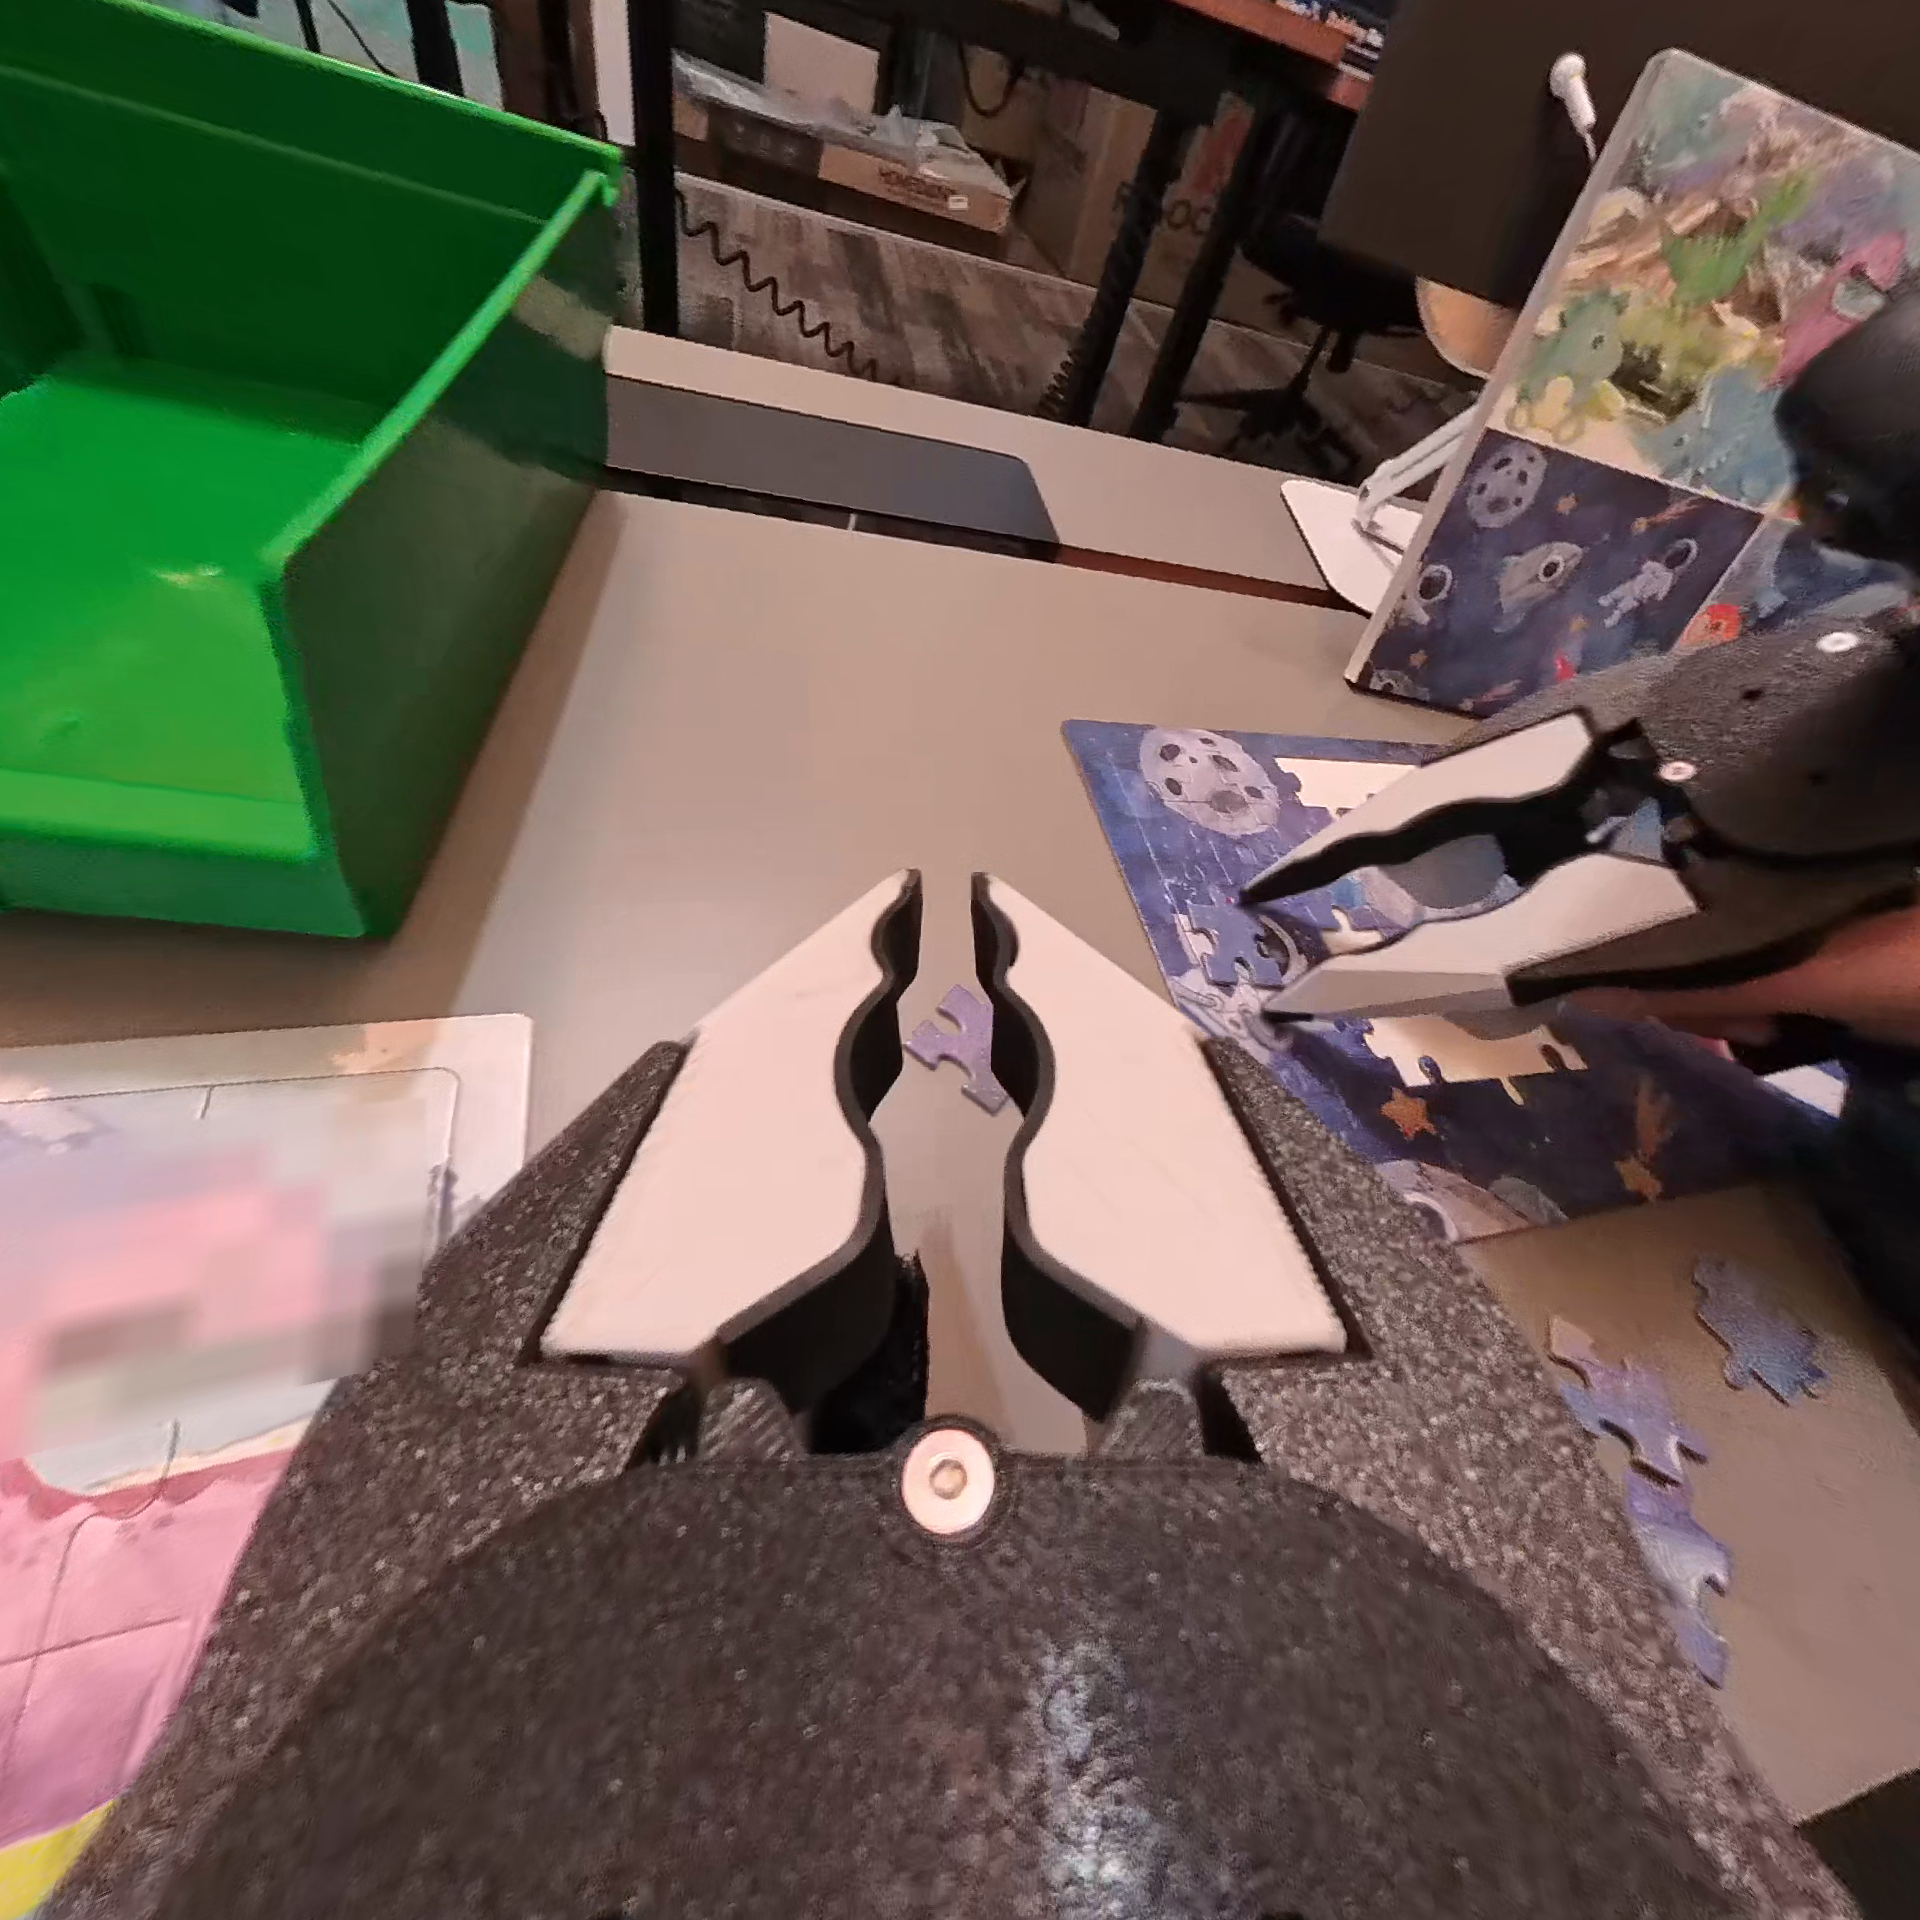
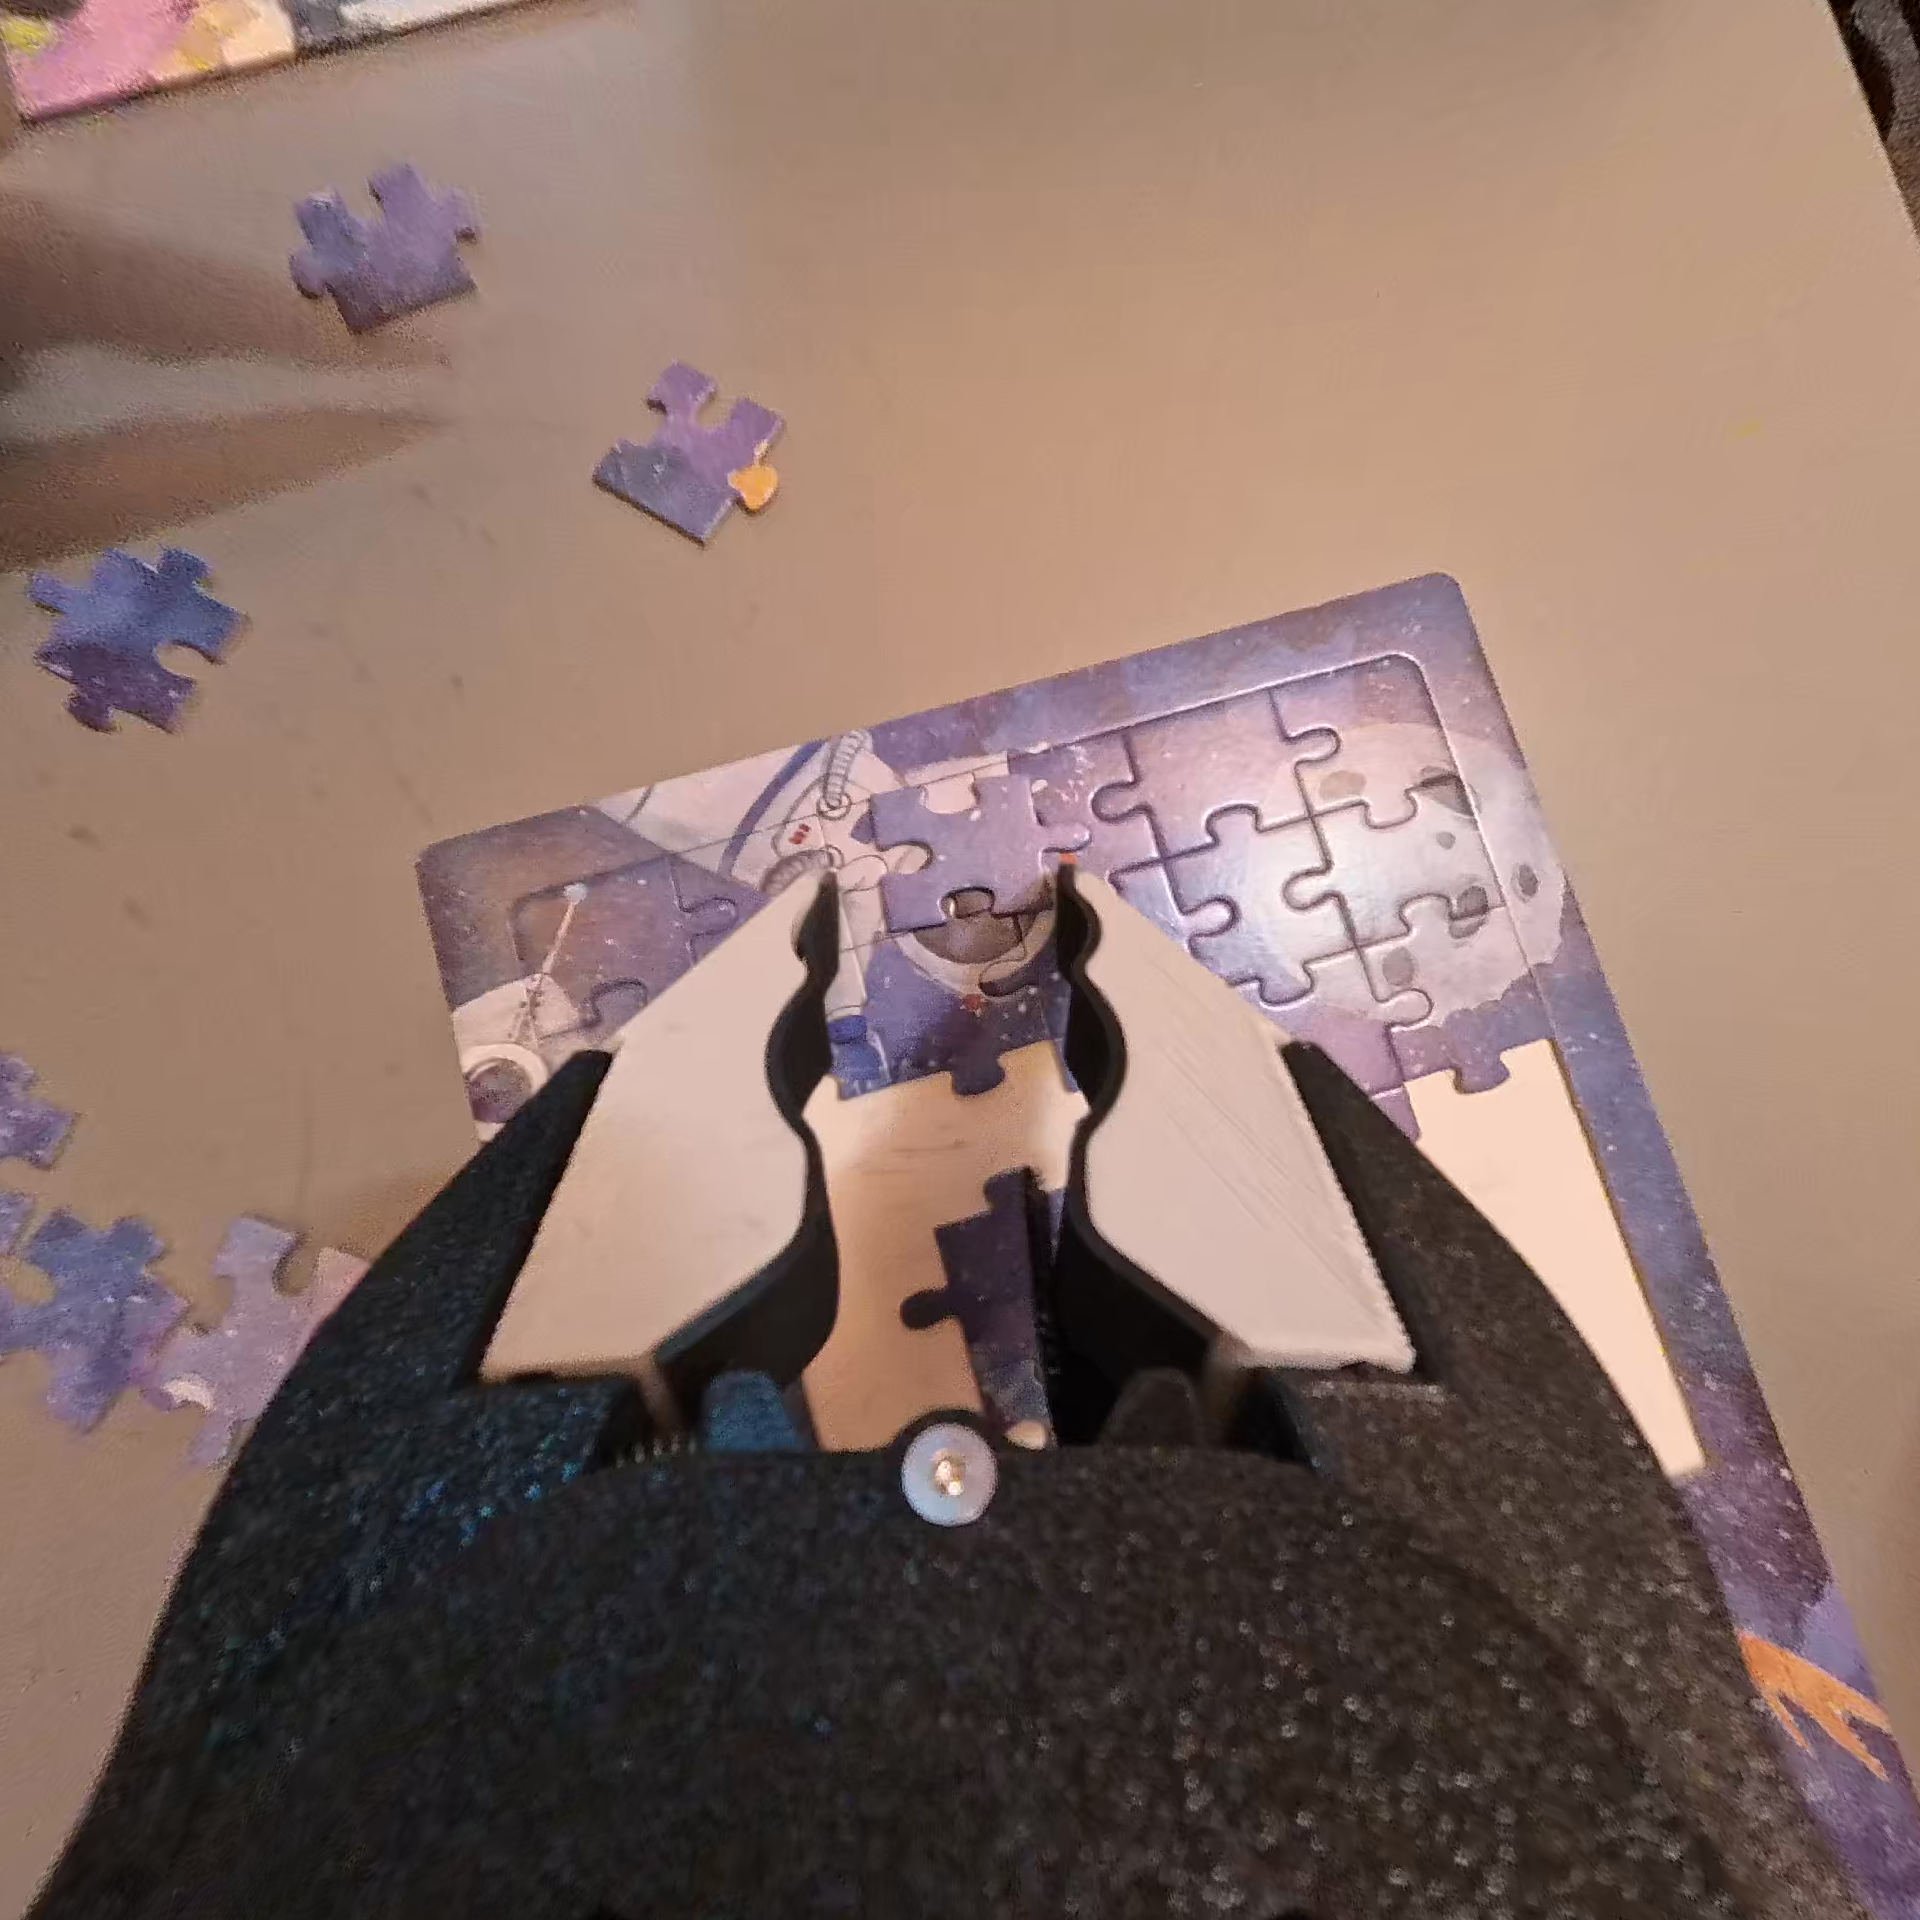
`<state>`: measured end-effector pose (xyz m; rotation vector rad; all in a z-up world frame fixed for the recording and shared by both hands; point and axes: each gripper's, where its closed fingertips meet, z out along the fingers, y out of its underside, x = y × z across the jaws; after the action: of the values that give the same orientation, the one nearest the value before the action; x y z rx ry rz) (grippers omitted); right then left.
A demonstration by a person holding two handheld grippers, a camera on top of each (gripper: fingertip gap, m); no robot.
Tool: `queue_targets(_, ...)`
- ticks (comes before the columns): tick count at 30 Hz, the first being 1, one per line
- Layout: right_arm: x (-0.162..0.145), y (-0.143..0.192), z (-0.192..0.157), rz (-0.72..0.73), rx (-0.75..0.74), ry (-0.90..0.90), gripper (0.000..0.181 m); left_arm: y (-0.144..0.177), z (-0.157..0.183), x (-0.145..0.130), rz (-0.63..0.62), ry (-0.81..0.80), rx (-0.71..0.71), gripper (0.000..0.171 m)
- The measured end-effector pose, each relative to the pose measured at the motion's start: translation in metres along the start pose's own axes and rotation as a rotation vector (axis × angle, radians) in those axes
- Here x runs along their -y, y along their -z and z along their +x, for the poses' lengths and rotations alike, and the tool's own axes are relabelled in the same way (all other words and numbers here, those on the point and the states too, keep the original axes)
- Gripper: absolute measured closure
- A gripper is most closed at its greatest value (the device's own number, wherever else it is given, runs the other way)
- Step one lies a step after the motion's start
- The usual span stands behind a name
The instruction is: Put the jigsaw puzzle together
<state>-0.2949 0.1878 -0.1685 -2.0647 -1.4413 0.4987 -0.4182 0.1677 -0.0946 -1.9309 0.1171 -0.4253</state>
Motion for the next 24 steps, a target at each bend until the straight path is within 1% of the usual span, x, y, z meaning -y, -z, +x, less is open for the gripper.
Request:
queue_targets(3,0.0,-0.001,0.002,0.013,0.02,-0.026,0.15,-0.003,0.009,-0.004,-0.021,-0.012,-0.032,0.162)
queue_targets(7,-0.001,0.007,0.009,0.004,0.006,-0.018,0.151,-0.004,0.015,-0.005,-0.022,-0.059,-0.036,0.162)
queue_targets(9,0.001,0.021,0.012,0.022,-0.003,-0.018,0.15,-0.004,0.016,-0.006,-0.025,-0.086,-0.03,0.162)
queue_targets(11,0.0,0.043,0.019,0.031,-0.042,-0.008,0.15,-0.004,0.017,-0.007,-0.026,-0.121,-0.022,0.162)
queue_targets(13,-0.011,0.066,0.023,0.021,-0.081,0.01,0.15,-0.004,0.019,-0.008,-0.031,-0.151,-0.016,0.162)
queue_targets(16,-0.046,0.087,0.015,-0.044,-0.071,0.019,0.15,-0.005,0.025,-0.01,-0.033,-0.201,-0.015,0.162)
queue_targets(19,-0.073,0.087,-0.005,-0.076,-0.005,0.018,0.151,-0.006,0.029,-0.011,-0.036,-0.243,-0.014,0.162)
queue_targets(20,-0.08,0.085,-0.008,-0.088,-0.009,0.032,0.151,-0.007,0.03,-0.012,-0.037,-0.253,-0.012,0.162)
queue_targets(21,-0.084,0.082,-0.007,-0.09,-0.029,0.045,0.151,-0.007,0.031,-0.012,-0.041,-0.262,-0.01,0.162)
queue_targets(24,-0.085,0.075,-0.006,-0.1,-0.017,0.05,0.151,-0.009,0.032,-0.015,-0.051,-0.282,-0.004,0.162)
